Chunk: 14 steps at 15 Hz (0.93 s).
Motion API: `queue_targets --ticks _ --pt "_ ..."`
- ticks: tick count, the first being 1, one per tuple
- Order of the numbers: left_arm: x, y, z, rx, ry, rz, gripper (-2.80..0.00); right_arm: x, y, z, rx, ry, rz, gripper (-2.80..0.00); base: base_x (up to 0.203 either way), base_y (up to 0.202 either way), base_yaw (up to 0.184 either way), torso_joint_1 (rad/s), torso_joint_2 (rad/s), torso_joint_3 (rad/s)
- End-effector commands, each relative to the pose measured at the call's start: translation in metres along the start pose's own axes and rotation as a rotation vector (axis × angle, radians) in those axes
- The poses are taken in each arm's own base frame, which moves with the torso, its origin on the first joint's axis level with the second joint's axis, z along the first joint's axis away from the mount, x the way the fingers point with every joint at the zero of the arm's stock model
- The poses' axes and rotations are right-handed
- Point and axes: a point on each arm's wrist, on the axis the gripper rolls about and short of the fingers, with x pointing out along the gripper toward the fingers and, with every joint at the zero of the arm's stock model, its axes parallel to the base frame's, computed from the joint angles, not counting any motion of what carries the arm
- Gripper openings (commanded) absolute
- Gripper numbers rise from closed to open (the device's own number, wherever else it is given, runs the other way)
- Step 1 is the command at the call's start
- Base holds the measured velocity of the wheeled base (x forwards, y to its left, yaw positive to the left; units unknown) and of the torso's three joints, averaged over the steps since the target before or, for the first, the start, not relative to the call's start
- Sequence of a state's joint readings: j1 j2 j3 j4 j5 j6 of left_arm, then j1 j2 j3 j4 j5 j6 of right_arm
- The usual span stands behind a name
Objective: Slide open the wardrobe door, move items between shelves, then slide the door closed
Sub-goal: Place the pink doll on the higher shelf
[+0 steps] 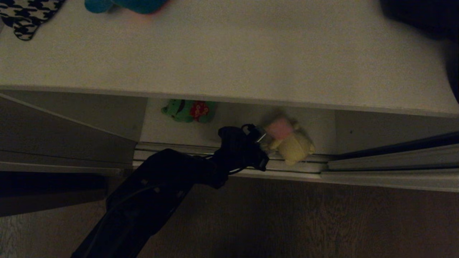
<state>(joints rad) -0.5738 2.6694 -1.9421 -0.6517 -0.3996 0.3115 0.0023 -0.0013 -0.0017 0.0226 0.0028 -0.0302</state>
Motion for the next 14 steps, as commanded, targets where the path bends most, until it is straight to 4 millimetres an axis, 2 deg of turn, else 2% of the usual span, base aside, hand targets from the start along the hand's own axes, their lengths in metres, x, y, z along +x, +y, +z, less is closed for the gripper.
queue_targets --ticks 1,5,8,9,10,14 --pt "0.0 0.0 0.002 0.002 -0.006 0.0 -2.8 0.0 0.0 0.0 0.0 0.0 0.001 -2.8 0.0 0.0 0.0 0.0 0.0 0.0" --pt "-0.001 0.002 0.006 -0.009 -0.02 0.007 -2.8 0.0 0.0 0.0 0.0 0.0 0.001 -2.8 0.0 0.0 0.0 0.0 0.0 0.0" --pt "-0.008 0.012 0.025 -0.053 -0.067 0.051 -2.8 0.0 0.0 0.0 0.0 0.0 0.001 -2.8 0.0 0.0 0.0 0.0 0.0 0.0" --pt "-0.014 0.018 0.041 -0.106 -0.105 0.077 -2.8 0.0 0.0 0.0 0.0 0.0 0.001 -2.8 0.0 0.0 0.0 0.0 0.0 0.0" --pt "-0.018 0.02 0.047 -0.13 -0.113 0.092 -2.8 0.0 0.0 0.0 0.0 0.0 0.001 -2.8 0.0 0.0 0.0 0.0 0.0 0.0" --pt "-0.037 0.022 0.06 -0.155 -0.086 0.109 -2.8 0.0 0.0 0.0 0.0 0.001 0.001 -2.8 0.0 0.0 0.0 0.0 0.0 0.0"
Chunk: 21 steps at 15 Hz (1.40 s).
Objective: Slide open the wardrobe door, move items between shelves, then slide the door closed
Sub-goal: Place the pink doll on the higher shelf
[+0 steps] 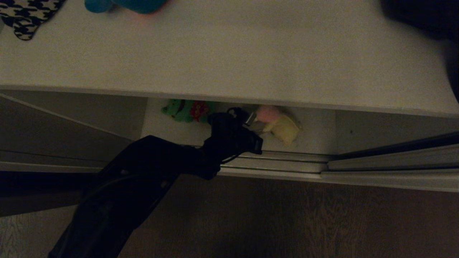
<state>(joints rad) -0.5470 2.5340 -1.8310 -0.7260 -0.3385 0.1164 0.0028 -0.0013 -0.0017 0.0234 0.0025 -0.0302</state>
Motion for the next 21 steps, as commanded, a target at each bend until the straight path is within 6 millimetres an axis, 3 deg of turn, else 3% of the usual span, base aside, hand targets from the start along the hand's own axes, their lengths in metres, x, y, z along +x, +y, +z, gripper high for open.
queue_targets --ticks 1,3,14,21 --pt "-0.013 -0.002 0.016 -0.006 0.006 0.0 -2.8 0.0 0.0 0.0 0.0 0.001 0.001 -2.8 0.0 0.0 0.0 0.0 0.0 0.0" --pt "-0.025 -0.006 0.017 -0.02 0.044 -0.005 -2.8 0.0 0.0 0.0 0.0 0.001 0.001 -2.8 0.0 0.0 0.0 0.0 0.0 0.0" --pt "-0.096 -0.021 0.073 -0.025 0.073 0.133 -2.8 0.0 0.0 0.0 0.0 -0.001 0.001 -2.8 0.0 0.0 0.0 0.0 0.0 0.0" --pt "-0.134 -0.034 0.078 -0.068 0.135 0.177 -2.8 0.0 0.0 0.0 0.0 -0.001 0.001 -2.8 0.0 0.0 0.0 0.0 0.0 0.0"
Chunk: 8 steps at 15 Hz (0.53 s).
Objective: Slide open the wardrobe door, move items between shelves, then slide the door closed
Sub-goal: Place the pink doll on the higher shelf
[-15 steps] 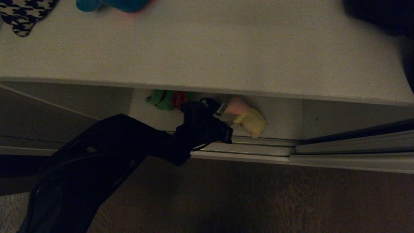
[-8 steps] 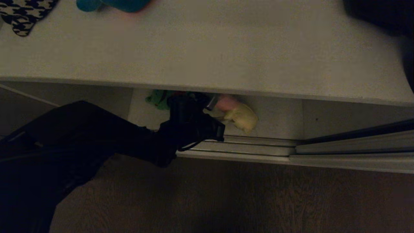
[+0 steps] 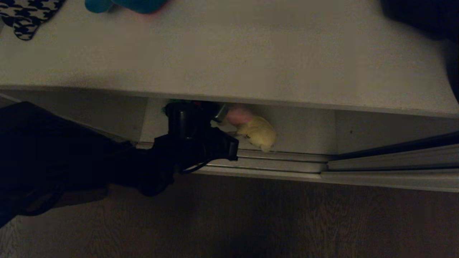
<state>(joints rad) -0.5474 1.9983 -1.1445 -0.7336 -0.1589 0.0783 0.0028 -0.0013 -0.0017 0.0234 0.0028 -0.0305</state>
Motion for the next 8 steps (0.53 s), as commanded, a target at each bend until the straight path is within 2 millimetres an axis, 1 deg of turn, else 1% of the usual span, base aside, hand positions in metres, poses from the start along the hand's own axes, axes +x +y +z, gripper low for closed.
queue_targets --ticks 1,3,5,8 --pt "-0.0121 -0.0005 0.01 0.0 -0.02 0.035 -2.8 0.0 0.0 0.0 0.0 -0.001 0.001 -2.8 0.0 0.0 0.0 0.0 0.0 0.0" --pt "-0.0156 -0.0001 0.0095 -0.013 -0.002 0.096 -2.8 0.0 0.0 -0.0001 0.0 0.001 -0.001 -2.8 0.0 0.0 0.0 0.0 0.0 0.0" --pt "-0.0187 -0.0003 0.011 -0.02 -0.003 0.108 -2.8 0.0 0.0 -0.0001 0.0 0.0 0.001 -2.8 -0.029 0.0 0.0 0.003 0.0 0.004" --pt "-0.0203 0.0003 0.0127 -0.032 -0.007 0.116 -2.8 0.0 0.0 0.0 0.0 0.0 0.001 -2.8 -0.185 0.0 0.002 0.003 0.0 0.002"
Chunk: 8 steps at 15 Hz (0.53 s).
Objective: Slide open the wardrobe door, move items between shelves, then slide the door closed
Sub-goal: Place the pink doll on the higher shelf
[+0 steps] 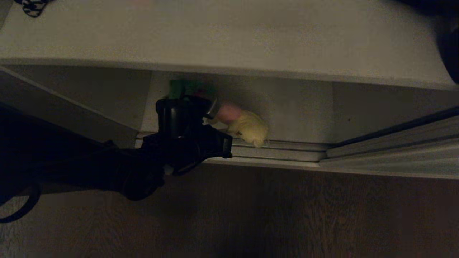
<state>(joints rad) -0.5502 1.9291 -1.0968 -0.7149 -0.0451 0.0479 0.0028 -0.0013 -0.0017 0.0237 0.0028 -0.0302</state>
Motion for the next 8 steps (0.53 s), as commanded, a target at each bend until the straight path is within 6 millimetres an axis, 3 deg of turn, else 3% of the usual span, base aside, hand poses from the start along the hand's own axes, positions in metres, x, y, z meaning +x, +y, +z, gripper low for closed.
queue_targets --ticks 1,4,8 --pt "-0.002 0.001 0.003 -0.005 -0.013 0.005 -2.8 0.0 0.0 0.0 0.0 -0.001 0.001 -2.8 -0.203 0.0 0.0 0.006 0.0 0.002" --pt "-0.001 0.001 0.005 -0.004 -0.018 0.02 -2.8 0.0 0.0 0.0 0.0 0.001 0.001 -2.8 -0.183 0.0 0.0 0.003 0.0 0.0" --pt "-0.013 0.003 0.015 -0.006 -0.019 0.115 -2.8 0.0 0.0 0.0 0.0 -0.001 0.001 -2.8 -0.022 0.0 -0.001 0.002 0.0 0.001"
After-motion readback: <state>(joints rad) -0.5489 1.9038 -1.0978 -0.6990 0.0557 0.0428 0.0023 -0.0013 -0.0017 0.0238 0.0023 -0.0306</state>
